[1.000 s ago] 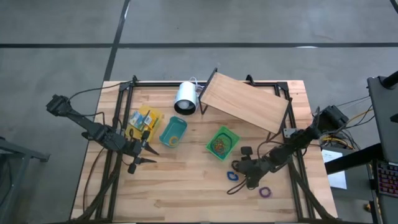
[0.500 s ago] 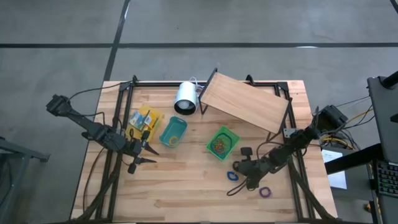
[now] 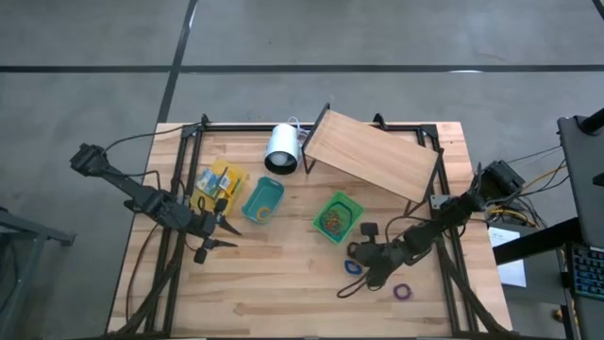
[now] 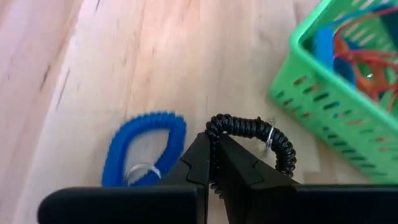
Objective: Pick & Place Office Desk Supplies
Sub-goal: Put the black spring keychain into the blue bin
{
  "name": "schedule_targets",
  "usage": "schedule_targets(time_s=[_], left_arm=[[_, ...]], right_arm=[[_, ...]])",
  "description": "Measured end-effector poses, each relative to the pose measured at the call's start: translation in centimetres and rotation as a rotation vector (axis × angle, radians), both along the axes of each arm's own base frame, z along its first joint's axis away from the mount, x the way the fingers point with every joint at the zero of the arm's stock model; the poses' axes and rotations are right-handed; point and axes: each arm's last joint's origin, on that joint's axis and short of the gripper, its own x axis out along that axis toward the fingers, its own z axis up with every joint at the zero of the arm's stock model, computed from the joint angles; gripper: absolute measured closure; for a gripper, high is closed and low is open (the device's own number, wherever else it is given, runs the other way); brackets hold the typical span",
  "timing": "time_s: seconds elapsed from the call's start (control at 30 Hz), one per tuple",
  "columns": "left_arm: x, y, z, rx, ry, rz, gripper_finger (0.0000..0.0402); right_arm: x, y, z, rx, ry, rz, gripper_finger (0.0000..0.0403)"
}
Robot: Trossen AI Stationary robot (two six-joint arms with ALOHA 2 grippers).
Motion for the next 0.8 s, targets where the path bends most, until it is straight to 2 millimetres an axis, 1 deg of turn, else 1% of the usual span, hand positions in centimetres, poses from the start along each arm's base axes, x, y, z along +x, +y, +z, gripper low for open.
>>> schedule_targets(time_s=[0.17,0.3,0.53,0.63,0.8], left_arm=[[0.0,0.0,-0.1,0.006,0.01,0.0,0.0249],[0.0,0.0,-0.1,0.006,0.01,0.0,0.0249],[0.0,0.0,-0.1,0.006,0.01,0.0,0.0249],[0.0,0.0,-0.1,0.006,0.01,0.0,0.0249],[0.0,0.0,-0.1,0.006,0.01,0.0,0.0249]], right_arm=[[0.9,0.5,1.2,-0.007,-0.056,-0.021,0.039],[2.0,1.1,2.6,-0.006,-0.111,-0.015,0.039],[4.4,2.1,5.9,-0.064,-0.314,-0.006,0.039],[5.7,1.9,6.6,-0.051,-0.404,-0.034,0.039],[8.3,0.8,6.4,-0.057,-0.537,-0.076,0.039]])
